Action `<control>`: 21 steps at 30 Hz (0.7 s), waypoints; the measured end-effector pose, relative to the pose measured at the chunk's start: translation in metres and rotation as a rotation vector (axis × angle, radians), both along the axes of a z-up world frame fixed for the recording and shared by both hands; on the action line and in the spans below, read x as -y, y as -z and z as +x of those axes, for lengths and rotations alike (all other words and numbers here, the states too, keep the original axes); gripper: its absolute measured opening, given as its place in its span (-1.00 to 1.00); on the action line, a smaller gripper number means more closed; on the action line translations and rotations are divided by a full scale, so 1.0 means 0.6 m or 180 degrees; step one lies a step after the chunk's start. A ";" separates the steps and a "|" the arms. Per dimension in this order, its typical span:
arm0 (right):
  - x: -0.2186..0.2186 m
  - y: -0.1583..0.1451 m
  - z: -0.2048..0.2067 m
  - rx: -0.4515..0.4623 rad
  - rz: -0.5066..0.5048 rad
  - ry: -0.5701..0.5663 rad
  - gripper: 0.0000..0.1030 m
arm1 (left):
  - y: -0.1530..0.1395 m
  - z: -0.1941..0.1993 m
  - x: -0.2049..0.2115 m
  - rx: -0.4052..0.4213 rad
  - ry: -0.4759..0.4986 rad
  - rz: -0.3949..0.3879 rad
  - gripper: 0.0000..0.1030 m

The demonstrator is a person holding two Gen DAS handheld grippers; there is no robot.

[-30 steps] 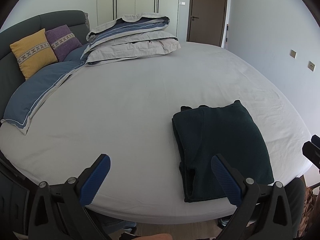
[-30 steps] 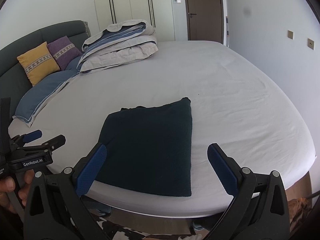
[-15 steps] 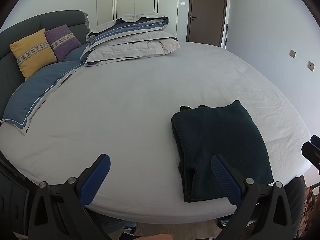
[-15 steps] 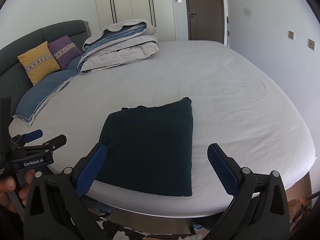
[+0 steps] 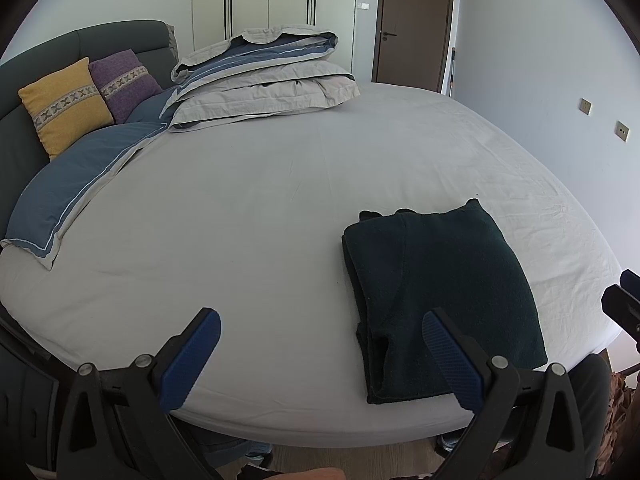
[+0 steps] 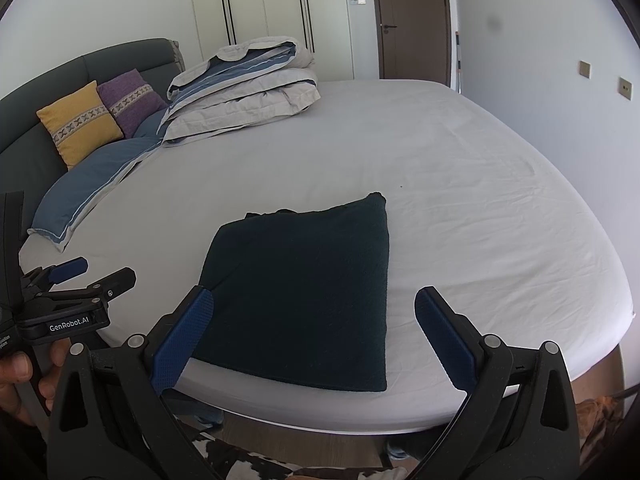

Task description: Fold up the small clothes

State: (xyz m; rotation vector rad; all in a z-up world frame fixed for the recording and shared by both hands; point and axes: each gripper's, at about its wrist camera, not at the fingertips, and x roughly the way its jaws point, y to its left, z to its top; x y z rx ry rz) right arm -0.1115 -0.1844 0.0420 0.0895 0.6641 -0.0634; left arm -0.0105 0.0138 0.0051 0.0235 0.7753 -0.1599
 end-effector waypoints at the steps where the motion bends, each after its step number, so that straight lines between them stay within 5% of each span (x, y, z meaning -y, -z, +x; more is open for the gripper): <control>1: -0.001 0.001 -0.001 -0.0002 0.0000 0.0000 1.00 | 0.000 0.000 0.000 0.0000 0.0001 0.0001 1.00; 21: -0.006 0.003 0.002 -0.0029 -0.0004 -0.0043 1.00 | 0.003 0.000 0.000 -0.0003 0.0007 0.0004 1.00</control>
